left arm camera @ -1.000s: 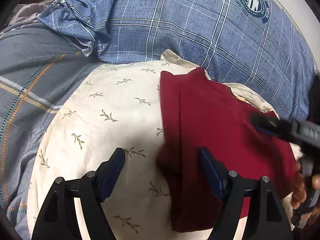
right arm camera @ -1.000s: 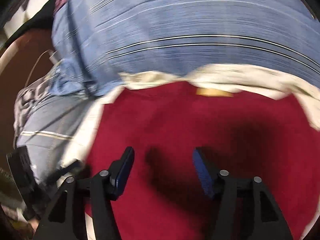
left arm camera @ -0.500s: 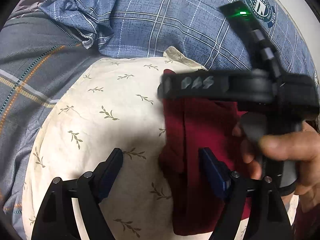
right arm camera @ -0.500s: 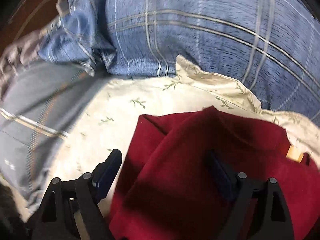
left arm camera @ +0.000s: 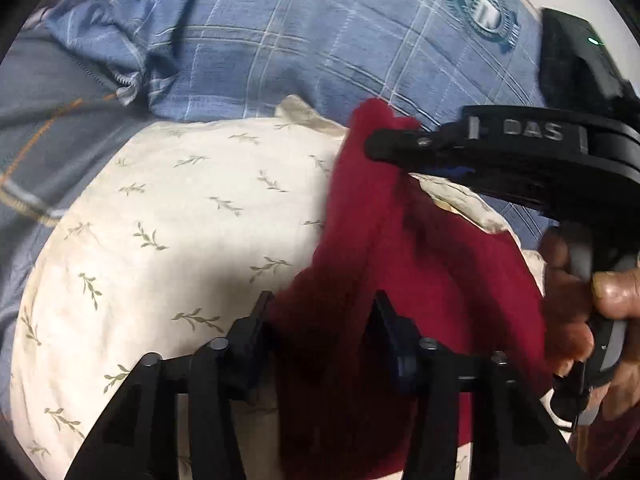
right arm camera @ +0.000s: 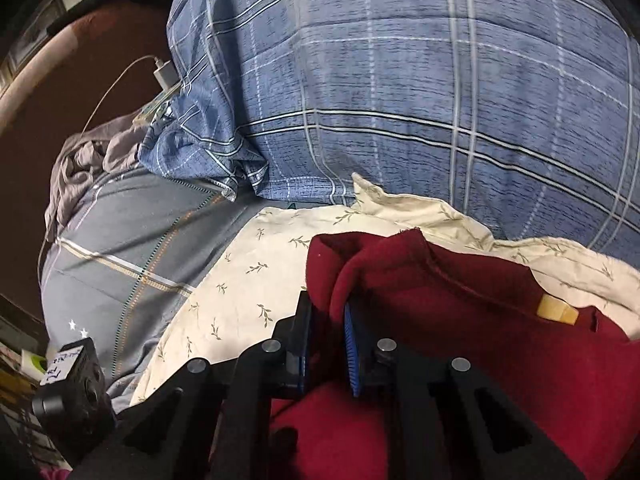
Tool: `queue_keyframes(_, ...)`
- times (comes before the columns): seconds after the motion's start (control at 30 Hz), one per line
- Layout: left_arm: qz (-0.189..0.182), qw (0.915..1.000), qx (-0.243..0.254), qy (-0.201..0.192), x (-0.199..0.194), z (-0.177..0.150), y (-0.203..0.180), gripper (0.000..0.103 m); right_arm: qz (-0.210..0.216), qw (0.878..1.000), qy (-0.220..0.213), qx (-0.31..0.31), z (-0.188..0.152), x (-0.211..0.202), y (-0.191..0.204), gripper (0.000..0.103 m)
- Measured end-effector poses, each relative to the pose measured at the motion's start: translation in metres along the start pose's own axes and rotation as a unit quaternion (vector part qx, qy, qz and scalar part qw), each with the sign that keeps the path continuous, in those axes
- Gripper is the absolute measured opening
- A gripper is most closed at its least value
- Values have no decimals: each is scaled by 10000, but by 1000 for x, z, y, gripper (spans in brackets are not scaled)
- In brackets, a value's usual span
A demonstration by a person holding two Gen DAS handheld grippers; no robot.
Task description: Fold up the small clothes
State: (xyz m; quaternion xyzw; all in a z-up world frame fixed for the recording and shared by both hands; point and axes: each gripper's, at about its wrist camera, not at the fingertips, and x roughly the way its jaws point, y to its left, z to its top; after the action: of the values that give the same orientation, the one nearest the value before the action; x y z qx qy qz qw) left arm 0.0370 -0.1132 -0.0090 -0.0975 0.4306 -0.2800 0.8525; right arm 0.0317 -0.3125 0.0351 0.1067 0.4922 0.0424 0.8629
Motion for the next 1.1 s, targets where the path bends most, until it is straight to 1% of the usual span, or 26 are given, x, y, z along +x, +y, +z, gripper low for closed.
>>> queue_keyframes(0.07,70,9996,221,-146,-6,-1,-5,31,70,9999,53,97,-1,1,-1,24)
queue_keyframes(0.1,46,9994,261,-200,-8,-1,-6,30,122,9998,72,148,2,6,1,27)
queue_keyframes(0.17,-79,9991,294,-280,-13,-1,-7,29,233,9995,134,194,2,8,7,65)
queue_keyframes(0.2,-301,9983,400,-288,-15,-1,-7,29,260,9993,174,185,2,8,10,72)
queue_keyframes(0.23,-323,9980,438,-313,-16,-2,-8,29,242,9993,260,118,2,12,17,80)
queue_keyframes(0.3,-334,9975,515,-338,-19,-4,-10,29,161,9986,493,-76,4,21,25,79)
queue_keyframes(0.37,-360,9971,568,-346,-20,-5,-12,29,-121,9963,808,-267,4,39,31,79)
queue_keyframes(0.4,-387,9969,584,-346,-22,-6,-10,29,-353,9941,957,-376,3,49,33,78)
queue_keyframes(0.43,-394,9968,598,-345,-23,-5,-10,29,-540,9926,980,-462,1,52,32,62)
queue_keyframes(0.47,-372,9969,605,-336,-23,-5,-9,29,-725,9917,918,-541,-1,53,31,31)
queue_keyframes(0.5,-333,9971,608,-314,-25,-5,-7,30,-804,9917,813,-597,-3,50,30,22)
queue_keyframes(0.53,-289,9973,601,-298,-27,-6,-6,32,-647,9946,591,-547,-6,39,26,20)
queue_keyframes(0.57,-209,9976,594,-291,-31,-8,-5,44,-584,9960,432,-522,-8,31,24,18)
queue_keyframes(0.6,-132,9977,598,-283,-34,-10,-7,61,-547,9969,276,-504,-10,21,21,18)
queue_keyframes(0.63,-18,9978,583,-300,-39,-13,-6,67,-492,9977,130,-457,-12,11,17,17)
queue_keyframes(0.67,24,9978,568,-351,-43,-16,-7,71,-418,9984,-6,-375,-14,-1,13,16)
queue_keyframes(0.7,67,9974,576,-426,-47,-18,-8,74,-345,9989,-93,-318,-15,-10,10,16)
queue_keyframes(0.8,307,9959,718,-451,-44,-24,-16,75,-60,9995,-285,-131,-16,-33,-3,16)
queue_keyframes(0.83,354,9957,763,-387,-40,-25,-20,74,-9,9995,-307,-92,-17,-36,-6,16)
queue_keyframes(0.87,361,9958,781,-322,-38,-26,-24,64,44,9994,-328,-47,-18,-42,-10,15)
queue_keyframes(0.9,201,9965,764,-269,-38,-27,-31,42,50,9993,-359,-5,-21,-49,-16,15)
queue_keyframes(0.93,56,9969,745,-233,-41,-27,-37,35,65,9993,-376,15,-22,-50,-20,15)
queue_keyframes(0.97,-5,9970,732,-265,-46,-28,-46,32,63,9991,-412,31,-24,-57,-25,15)
queue_keyframes(1.0,-36,9962,799,-354,-53,-28,-56,25,36,9989,-475,44,-26,-66,-31,15)
queue_keyframes(1.1,-280,9911,1200,-501,-71,-28,-100,20,-116,9970,-768,36,-32,-99,-51,14)
